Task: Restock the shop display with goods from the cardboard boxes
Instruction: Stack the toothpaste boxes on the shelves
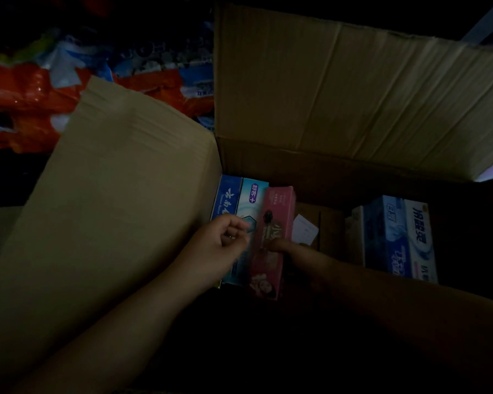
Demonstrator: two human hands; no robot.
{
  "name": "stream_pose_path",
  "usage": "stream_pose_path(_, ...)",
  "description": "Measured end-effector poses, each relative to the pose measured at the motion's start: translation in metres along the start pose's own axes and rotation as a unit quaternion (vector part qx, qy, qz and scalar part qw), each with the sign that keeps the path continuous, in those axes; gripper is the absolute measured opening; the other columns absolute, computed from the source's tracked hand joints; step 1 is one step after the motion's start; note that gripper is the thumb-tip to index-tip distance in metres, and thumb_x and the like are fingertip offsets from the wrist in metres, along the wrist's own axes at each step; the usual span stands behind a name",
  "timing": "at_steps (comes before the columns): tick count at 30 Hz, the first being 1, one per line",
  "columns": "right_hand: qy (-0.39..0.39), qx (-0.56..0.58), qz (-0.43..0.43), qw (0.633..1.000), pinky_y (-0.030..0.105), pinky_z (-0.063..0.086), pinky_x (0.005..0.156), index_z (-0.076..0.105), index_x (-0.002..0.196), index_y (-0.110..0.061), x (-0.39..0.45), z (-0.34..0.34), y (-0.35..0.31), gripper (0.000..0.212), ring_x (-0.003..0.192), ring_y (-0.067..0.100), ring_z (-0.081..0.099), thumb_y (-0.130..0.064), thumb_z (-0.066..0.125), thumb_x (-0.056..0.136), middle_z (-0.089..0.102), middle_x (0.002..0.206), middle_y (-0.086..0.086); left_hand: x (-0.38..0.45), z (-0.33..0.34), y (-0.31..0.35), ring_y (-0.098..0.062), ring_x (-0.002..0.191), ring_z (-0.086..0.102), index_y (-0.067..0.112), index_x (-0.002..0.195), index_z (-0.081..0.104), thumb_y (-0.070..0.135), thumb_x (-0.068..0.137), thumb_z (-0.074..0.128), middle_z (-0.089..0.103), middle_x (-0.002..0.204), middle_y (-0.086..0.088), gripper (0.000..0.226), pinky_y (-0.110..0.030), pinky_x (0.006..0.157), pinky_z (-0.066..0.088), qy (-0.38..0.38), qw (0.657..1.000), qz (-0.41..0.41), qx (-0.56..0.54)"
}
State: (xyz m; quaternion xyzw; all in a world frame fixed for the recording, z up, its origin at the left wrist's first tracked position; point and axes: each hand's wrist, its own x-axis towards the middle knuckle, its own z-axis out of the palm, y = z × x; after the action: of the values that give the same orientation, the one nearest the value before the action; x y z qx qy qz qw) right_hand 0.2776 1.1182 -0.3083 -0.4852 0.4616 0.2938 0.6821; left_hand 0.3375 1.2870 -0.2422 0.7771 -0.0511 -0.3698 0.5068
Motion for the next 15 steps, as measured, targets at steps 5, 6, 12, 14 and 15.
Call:
stream_pose_path(5, -0.075, 0.028, -0.006, 0.997, 0.048, 0.048, 0.094, 0.058, 0.113, -0.016, -0.038, -0.001, -0.019, 0.042, 0.100, 0.032, 0.063, -0.025, 0.070, 0.074, 0.068, 0.107, 0.014, 0.000, 0.000, 0.003, -0.002, 0.098, 0.054, 0.030, 0.111, 0.048, 0.029, 0.090, 0.061, 0.055, 0.114, 0.010, 0.024, -0.019, 0.078, 0.042, -0.026, 0.998, -0.047, 0.016)
stream_pose_path(6, -0.100, 0.036, -0.010, 0.994, 0.047, 0.048, 0.093, 0.058, 0.110, -0.017, -0.046, -0.003, -0.022, 0.039, 0.098, 0.031, 0.064, -0.024, 0.071, 0.074, 0.069, 0.103, 0.013, -0.001, 0.000, 0.005, -0.003, 0.102, 0.053, 0.030, 0.116, 0.046, 0.038, 0.087, 0.063, 0.055, 0.116, 0.012, 0.034, -0.022, 0.083, 0.042, -0.035, 0.997, -0.070, -0.004)
stream_pose_path(12, -0.167, -0.001, -0.059, 0.984, 0.048, 0.045, 0.102, 0.058, 0.121, -0.018, -0.070, 0.012, -0.029, 0.056, 0.110, 0.029, 0.064, -0.029, 0.069, 0.068, 0.070, 0.115, 0.011, -0.013, -0.003, 0.019, -0.017, 0.105, 0.067, 0.036, 0.125, 0.055, 0.050, 0.063, 0.075, 0.071, 0.112, 0.004, 0.067, -0.040, 0.097, 0.050, -0.155, 0.960, -0.115, -0.204)
stream_pose_path(14, -0.155, -0.068, -0.083, 0.982, 0.049, 0.041, 0.107, 0.060, 0.118, -0.025, -0.071, 0.016, -0.031, 0.054, 0.115, 0.026, 0.061, -0.045, 0.068, 0.068, 0.069, 0.118, 0.006, -0.014, -0.005, 0.019, -0.018, 0.102, 0.068, 0.031, 0.125, 0.056, 0.033, 0.070, 0.078, 0.072, 0.111, 0.001, 0.059, -0.036, 0.090, 0.053, -0.139, 0.962, -0.094, -0.215)
stream_pose_path(15, -0.149, -0.110, -0.094, 0.978, 0.048, 0.039, 0.108, 0.059, 0.118, -0.030, -0.070, 0.015, -0.032, 0.058, 0.118, 0.023, 0.059, -0.057, 0.066, 0.067, 0.067, 0.123, 0.002, -0.015, -0.006, 0.019, -0.018, 0.101, 0.069, 0.029, 0.123, 0.057, 0.025, 0.071, 0.076, 0.072, 0.110, 0.000, 0.055, -0.035, 0.088, 0.054, -0.130, 0.964, -0.086, -0.216)
